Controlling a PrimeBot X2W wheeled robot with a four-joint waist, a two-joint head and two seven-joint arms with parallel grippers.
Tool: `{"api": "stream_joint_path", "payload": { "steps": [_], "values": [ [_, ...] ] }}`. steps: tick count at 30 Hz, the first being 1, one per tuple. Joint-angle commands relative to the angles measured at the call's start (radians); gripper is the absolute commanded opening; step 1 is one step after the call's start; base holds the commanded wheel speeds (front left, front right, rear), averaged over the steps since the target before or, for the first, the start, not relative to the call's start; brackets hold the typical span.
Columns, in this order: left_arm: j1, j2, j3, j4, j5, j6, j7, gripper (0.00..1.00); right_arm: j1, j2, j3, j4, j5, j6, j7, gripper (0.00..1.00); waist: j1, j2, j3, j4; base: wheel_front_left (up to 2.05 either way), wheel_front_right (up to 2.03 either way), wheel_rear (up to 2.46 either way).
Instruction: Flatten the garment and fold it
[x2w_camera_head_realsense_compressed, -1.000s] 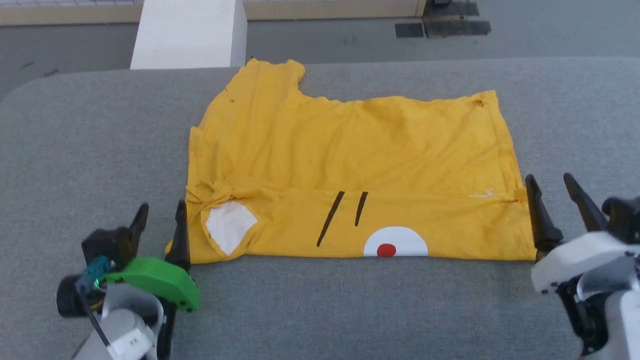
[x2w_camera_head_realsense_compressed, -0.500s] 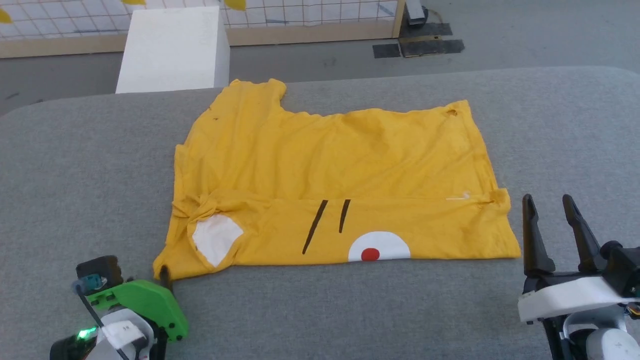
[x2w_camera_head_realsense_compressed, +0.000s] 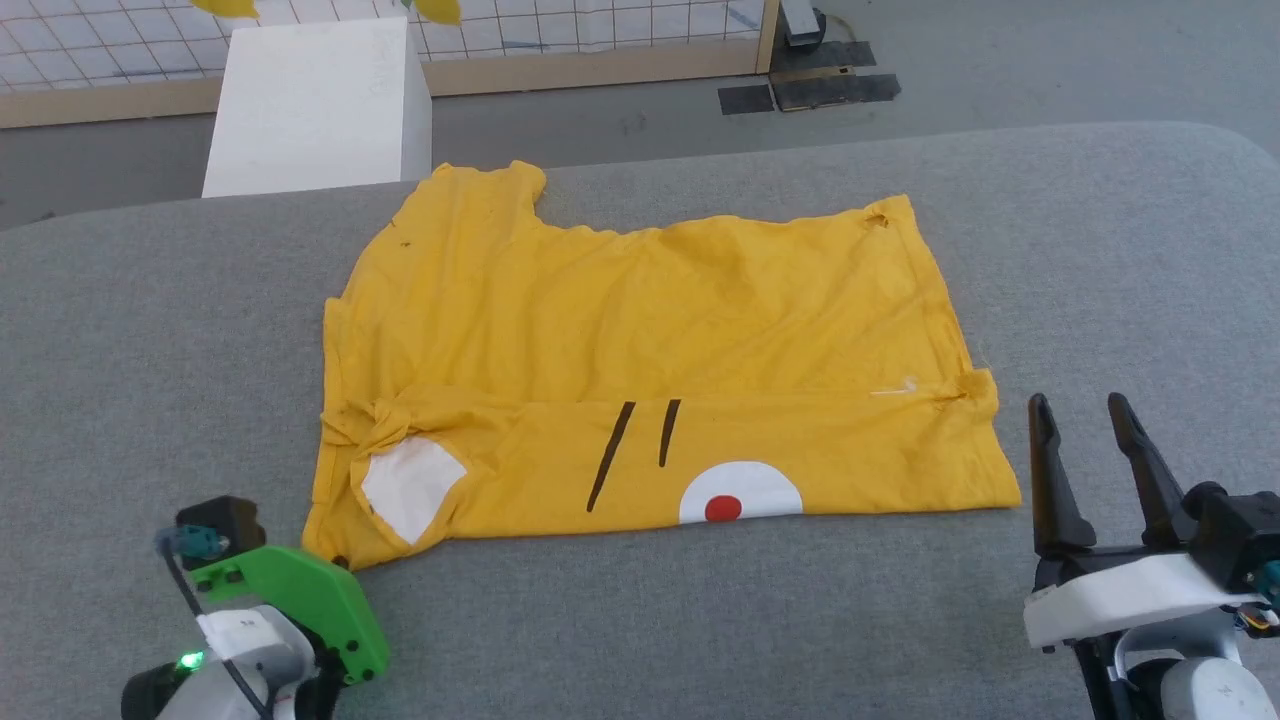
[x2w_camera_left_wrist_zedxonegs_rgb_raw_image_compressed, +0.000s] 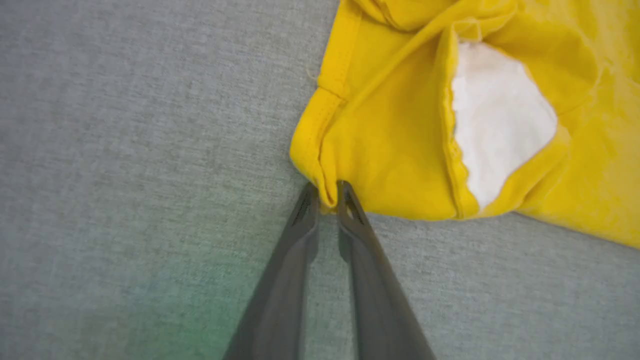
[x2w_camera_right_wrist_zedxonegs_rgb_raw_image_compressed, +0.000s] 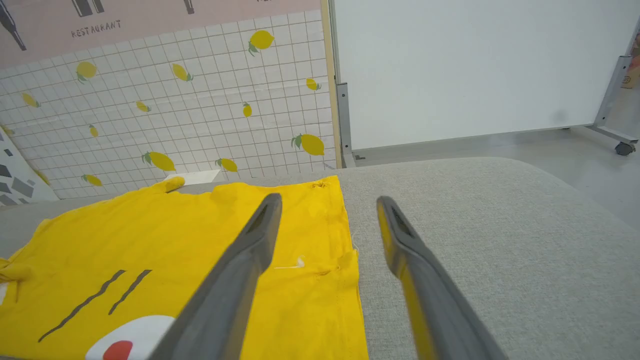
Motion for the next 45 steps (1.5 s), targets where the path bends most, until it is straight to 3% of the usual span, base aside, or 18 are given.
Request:
{"api": "stream_joint_path", "payload": {
  "steps": [1, 7, 14, 18, 19, 20, 22, 23, 28, 34, 39, 45],
  "values": [
    [0.001, -0.017, -0.017, 0.009, -0.005, -0.011, -0.003, 0.0, 0.001, 0.002, 0.003, 0.006, -0.007, -0.002, 0.007, 1.0, 0.0, 0.0, 0.002, 0.003, 0.0, 0.0, 0.0],
    [-0.011, -0.017, -0.013, 0.009, 0.004, -0.029, -0.042, 0.0, -0.059, 0.002, -0.035, 0.078, -0.005, -0.002, 0.121, 1.0, 0.0, 0.0, 0.009, 0.016, 0.0, 0.0, 0.0],
    [-0.028, -0.024, -0.025, 0.014, 0.008, -0.049, -0.058, 0.0, -0.161, 0.003, -0.117, 0.237, -0.003, -0.002, 0.515, 1.0, 0.0, 0.0, 0.022, 0.042, 0.0, 0.0, 0.0],
    [-0.036, -0.029, -0.035, 0.016, 0.014, -0.061, -0.07, 0.0, -0.194, 0.003, -0.135, 0.257, -0.045, -0.002, 0.711, 1.0, 0.0, 0.0, 0.032, 0.056, 0.0, 0.0, 0.0],
    [-0.036, -0.03, -0.036, 0.017, 0.015, -0.064, -0.073, 0.0, -0.195, 0.003, -0.138, 0.257, -0.054, -0.002, 0.757, 0.95, 0.0, 0.0, 0.034, 0.058, 0.0, 0.0, 0.0],
    [-0.037, -0.03, -0.037, 0.02, 0.015, -0.069, -0.077, 0.0, -0.196, 0.003, -0.142, 0.253, -0.065, -0.002, 0.811, 0.58, 0.0, 0.0, 0.036, 0.06, 0.0, 0.0, 0.0],
    [-0.04, -0.029, -0.04, 0.026, 0.018, -0.078, -0.087, 0.0, -0.198, 0.003, -0.145, 0.23, -0.078, -0.002, 0.877, 0.23, 0.0, 0.0, 0.037, 0.063, 0.0, 0.0, 0.0],
    [-0.042, -0.03, -0.041, 0.03, 0.018, -0.081, -0.093, 0.0, -0.199, 0.003, -0.146, 0.214, -0.079, -0.002, 0.898, 0.0, 0.0, 0.0, 0.037, 0.065, 0.0, 0.0, 0.0],
    [-0.045, -0.031, -0.044, 0.044, 0.036, -0.098, -0.142, 0.0, -0.189, 0.003, -0.135, 0.143, -0.095, -0.002, 0.87, 0.0, 0.0, 0.0, 0.022, 0.067, 0.0, 0.0, 0.0],
    [-0.022, -0.021, -0.031, 0.025, 0.071, -0.084, -0.232, 0.0, -0.138, 0.003, -0.153, 0.08, -0.056, -0.002, 0.718, 0.0, 0.0, 0.0, -0.023, 0.065, 0.0, 0.0, 0.0],
    [0.069, 0.022, -0.011, -0.055, 0.077, -0.038, -0.236, 0.0, -0.048, 0.003, -0.174, 0.015, -0.007, -0.002, 0.66, 0.0, 0.0, 0.0, -0.06, 0.058, 0.0, 0.0, 0.0],
    [0.234, 0.082, 0.011, -0.206, 0.064, 0.052, -0.177, 0.0, 0.084, 0.003, -0.202, -0.074, 0.036, -0.002, 0.71, 0.0, 0.0, 0.0, -0.08, 0.054, 0.0, 0.0, 0.0]
  ]
}}
